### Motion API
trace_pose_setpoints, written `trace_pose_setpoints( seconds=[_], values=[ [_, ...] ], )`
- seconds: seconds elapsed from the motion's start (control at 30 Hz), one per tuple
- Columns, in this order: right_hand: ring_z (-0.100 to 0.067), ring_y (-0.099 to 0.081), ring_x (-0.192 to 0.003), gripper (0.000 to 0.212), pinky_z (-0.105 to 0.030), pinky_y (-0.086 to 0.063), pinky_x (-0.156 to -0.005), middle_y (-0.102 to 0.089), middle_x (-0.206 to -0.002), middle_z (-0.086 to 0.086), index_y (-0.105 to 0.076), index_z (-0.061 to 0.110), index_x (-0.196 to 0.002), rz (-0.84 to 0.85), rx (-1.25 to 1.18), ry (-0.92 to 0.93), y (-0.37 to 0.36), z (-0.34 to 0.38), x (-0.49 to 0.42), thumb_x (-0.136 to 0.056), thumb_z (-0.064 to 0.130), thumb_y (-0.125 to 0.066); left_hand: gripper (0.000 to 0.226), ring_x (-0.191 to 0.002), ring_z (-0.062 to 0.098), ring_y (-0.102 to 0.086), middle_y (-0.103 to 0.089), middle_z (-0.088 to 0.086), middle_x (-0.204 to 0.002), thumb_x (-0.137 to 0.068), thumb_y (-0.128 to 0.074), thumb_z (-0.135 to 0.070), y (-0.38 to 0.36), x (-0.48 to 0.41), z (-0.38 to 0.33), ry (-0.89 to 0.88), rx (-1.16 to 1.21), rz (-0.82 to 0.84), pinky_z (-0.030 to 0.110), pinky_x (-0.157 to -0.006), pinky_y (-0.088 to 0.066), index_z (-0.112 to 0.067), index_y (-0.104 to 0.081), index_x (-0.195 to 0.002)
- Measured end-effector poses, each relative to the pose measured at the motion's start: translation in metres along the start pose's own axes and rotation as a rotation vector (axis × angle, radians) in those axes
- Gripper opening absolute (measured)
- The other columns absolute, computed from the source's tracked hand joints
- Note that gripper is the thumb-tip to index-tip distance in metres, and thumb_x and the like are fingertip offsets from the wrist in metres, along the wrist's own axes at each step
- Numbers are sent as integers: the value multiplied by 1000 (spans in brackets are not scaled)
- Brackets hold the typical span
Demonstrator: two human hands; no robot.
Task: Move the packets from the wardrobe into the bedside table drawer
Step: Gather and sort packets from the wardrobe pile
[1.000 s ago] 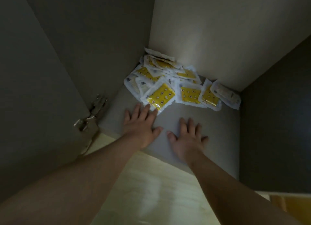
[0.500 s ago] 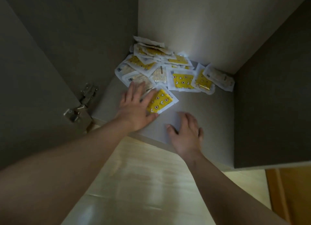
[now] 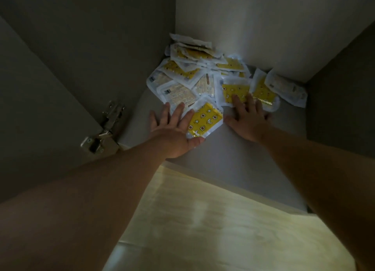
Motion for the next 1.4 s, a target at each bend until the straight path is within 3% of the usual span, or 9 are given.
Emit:
trace_pose_setpoints(
  seconds=[0.37,0.43,0.53,0.6,0.7,0.83,1.23,1.33,1.4],
  values=[
    [-22,13,-146,80,-52,0,-115,15,-159,6,7,30,-151,20,71,33,-26,-6,62,-89,67,-28,76,-146,20,11,4,-8,-159,-90,-18,-67,-20,39,-8,5,88,-256,49,-115,6,-26,0,-151],
    [-21,5,-147,76,-50,-3,-115,4,-160,7,-1,29,-151,-10,80,56,-32,-1,78,-91,64,-31,75,-146,20,8,-4,-6,-159,-90,-23,-66,-23,48,-10,11,129,-286,48,-116,5,-24,-9,-151],
    [-25,-26,-137,56,-45,-18,-110,-31,-149,-5,-30,23,-143,-217,73,66,-18,3,79,-94,47,-41,78,-146,22,9,-18,-1,-155,-84,-33,-71,-20,55,-12,28,115,-337,53,-114,5,-18,-29,-142],
    [-31,-33,-131,49,-46,-25,-107,-39,-142,-10,-37,19,-137,-330,39,46,-3,4,62,-93,38,-44,87,-145,25,16,-12,4,-156,-78,-35,-78,-10,48,-12,17,7,-350,58,-112,8,-15,-30,-138],
    [-35,-15,-142,67,-55,-20,-112,-14,-156,-8,-17,28,-148,-264,-43,39,7,2,21,-91,48,-46,102,-143,29,23,16,1,-158,-72,-41,-81,-3,26,-7,-63,16,-249,61,-110,8,-25,-3,-149],
    [-35,5,-145,76,-62,-7,-113,8,-160,-3,0,36,-150,-91,-72,-33,0,-4,-10,-91,62,-38,96,-141,30,27,25,-2,-156,-76,-27,-82,-11,9,-2,-130,23,-130,62,-110,8,-35,17,-147],
    [-30,5,-146,58,-55,-3,-116,0,-160,4,-7,41,-149,-124,65,-5,-23,-10,39,-95,59,-21,101,-145,26,2,3,-2,-160,-72,-17,-85,-16,18,-4,-137,32,-291,46,-115,-1,-25,-1,-152],
    [-29,3,-146,56,-53,-4,-116,-3,-160,5,-10,42,-148,-146,51,0,-33,-8,60,-96,57,-22,107,-144,24,-7,-7,-4,-159,-59,-1,-80,-20,28,-5,-164,53,-313,42,-112,-2,-26,-12,-151],
    [-28,-2,-145,54,-50,-5,-116,-10,-158,4,-17,41,-147,-185,59,31,-41,-6,73,-96,56,-24,101,-139,27,-25,-24,-1,-156,-66,-8,-78,-26,37,-5,-171,59,-375,43,-110,-12,-22,-28,-148]
  ],
)
Point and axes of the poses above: each hand's wrist, its own x-axis away from the middle knuckle, its own y-axis out of the back of the hand, z = x × y, the point moved 2 cm from there along -x, towards the middle knuckle
